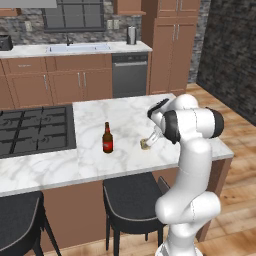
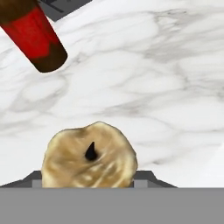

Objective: Get the candle and the beer from the cabinet and move them to the dining counter.

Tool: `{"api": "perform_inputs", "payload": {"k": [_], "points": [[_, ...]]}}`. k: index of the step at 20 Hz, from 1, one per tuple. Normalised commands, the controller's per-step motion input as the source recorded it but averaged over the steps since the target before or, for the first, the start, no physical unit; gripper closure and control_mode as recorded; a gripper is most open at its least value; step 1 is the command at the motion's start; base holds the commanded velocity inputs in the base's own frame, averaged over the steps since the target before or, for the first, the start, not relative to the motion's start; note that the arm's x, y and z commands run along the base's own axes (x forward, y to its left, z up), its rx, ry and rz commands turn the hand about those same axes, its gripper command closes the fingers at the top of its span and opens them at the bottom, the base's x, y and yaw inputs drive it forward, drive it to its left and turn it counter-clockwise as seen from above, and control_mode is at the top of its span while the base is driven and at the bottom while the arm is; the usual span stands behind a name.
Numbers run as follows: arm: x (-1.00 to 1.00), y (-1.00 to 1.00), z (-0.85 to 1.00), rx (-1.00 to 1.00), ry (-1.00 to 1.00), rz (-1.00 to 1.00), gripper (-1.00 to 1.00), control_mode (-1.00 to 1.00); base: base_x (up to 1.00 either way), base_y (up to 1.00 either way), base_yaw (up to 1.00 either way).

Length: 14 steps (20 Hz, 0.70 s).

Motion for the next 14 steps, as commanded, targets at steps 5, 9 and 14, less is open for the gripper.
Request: {"api": "perform_inputs", "payload": {"k": [5,9,14], "points": [[0.0,0.0,0.0,0.0,0.0,0.0,-1.0,-1.0,0.0,0.0,0.0],[0.0,0.0,0.0,0.0,0.0,0.0,-1.0,-1.0,0.0,0.0,0.0],[0.0,0.0,0.0,0.0,0.0,0.0,-1.0,-1.0,0.0,0.0,0.0]]}}
